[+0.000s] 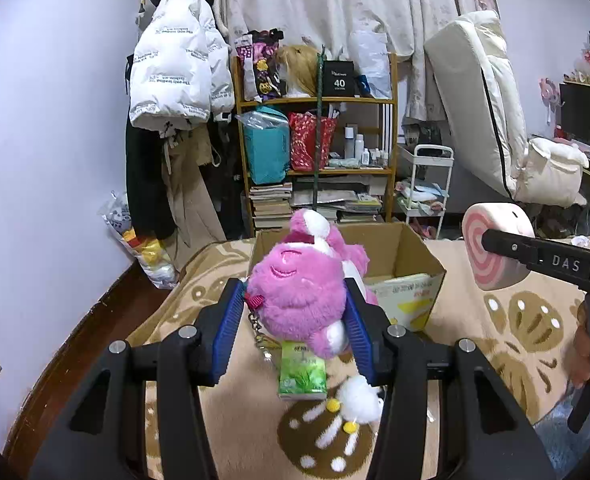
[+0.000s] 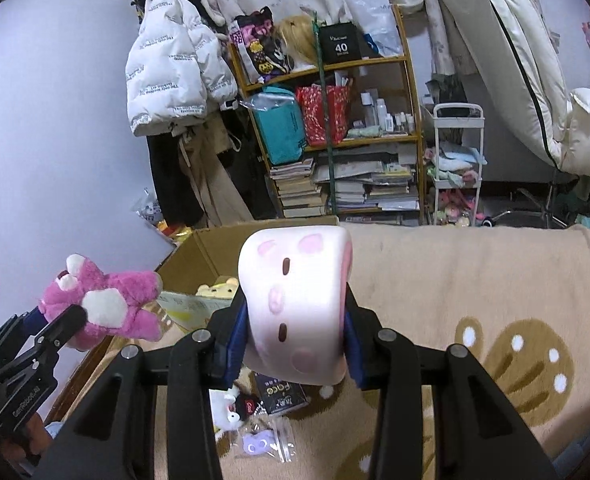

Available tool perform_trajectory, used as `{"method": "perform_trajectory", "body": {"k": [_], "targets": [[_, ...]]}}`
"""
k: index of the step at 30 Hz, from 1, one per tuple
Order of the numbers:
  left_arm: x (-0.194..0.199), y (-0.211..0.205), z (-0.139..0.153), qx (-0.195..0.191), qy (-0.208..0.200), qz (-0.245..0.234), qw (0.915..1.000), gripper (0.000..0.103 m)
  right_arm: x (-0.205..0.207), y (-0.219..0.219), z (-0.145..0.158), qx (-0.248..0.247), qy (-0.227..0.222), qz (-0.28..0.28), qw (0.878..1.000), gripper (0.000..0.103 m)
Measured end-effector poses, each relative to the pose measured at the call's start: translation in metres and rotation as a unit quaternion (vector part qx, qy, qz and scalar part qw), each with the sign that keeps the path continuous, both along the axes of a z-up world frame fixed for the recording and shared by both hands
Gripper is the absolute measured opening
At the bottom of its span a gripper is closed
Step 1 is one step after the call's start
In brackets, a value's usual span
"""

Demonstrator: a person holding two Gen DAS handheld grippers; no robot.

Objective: Organize soft objects
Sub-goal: 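Lift both held pink plushes and carry them over the box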

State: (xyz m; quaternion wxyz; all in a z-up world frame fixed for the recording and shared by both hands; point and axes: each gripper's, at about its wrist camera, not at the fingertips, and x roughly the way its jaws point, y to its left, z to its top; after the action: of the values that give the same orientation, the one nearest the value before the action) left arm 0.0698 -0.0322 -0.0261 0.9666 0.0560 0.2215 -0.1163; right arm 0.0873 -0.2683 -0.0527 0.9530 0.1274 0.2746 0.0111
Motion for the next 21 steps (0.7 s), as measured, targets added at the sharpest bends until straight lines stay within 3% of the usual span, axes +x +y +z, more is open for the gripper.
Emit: {"method": "perform_trajectory", "body": {"k": [4,11,21], "targets": [[0.011,0.0,0.006,-0.019,0.007,-0.011,0.9997,0.048,0.006,0.001,0.009,0.012,-0.02,0.017,1.0,0.043],[0.03,-0.006,0.023,-0.009,-0.018,-0.012,0.9997,0.048,0.027,0.002,0.02,0.021,-0.034,0.026,0.999,0.043],[0.055,-0.012,0.051,-0.003,-0.065,-0.001,0.9979,0.049,0.061,0.009,0.04,-0.029,-0.043,0.023,0.998,0.043]]}}
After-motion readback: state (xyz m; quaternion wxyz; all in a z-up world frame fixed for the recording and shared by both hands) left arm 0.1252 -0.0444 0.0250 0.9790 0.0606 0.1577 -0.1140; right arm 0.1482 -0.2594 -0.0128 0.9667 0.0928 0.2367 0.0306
